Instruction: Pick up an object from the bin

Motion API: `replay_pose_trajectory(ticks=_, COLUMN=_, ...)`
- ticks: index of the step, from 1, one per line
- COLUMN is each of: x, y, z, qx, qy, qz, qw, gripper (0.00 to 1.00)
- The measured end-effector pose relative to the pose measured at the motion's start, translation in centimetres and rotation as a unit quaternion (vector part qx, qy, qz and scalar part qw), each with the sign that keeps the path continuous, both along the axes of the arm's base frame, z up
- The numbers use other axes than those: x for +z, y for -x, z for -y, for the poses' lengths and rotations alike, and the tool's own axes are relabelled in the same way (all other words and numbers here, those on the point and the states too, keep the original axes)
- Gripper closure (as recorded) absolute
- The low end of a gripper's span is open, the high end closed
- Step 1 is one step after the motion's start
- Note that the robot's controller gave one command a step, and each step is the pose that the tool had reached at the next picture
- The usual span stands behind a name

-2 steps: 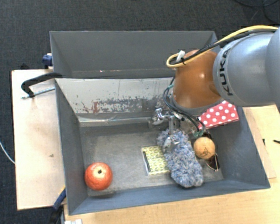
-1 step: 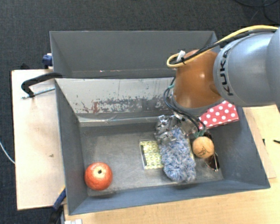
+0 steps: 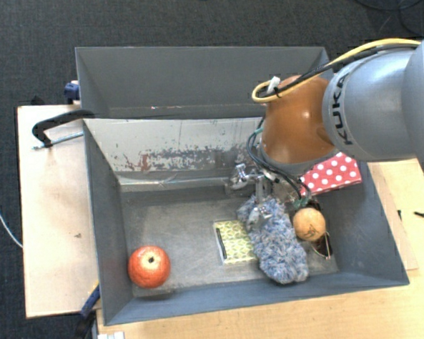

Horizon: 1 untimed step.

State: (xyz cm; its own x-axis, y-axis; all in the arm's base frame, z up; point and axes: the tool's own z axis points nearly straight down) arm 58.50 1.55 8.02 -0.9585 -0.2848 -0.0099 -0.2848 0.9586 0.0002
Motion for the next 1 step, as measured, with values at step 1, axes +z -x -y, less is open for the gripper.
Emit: replay_pose_trajectory(ticks=1, x=0.08, y=0.07, z=0.07, qx=0.000, qy=0.001, qz=-0.0026, qw=1.0000, gripper=1.00)
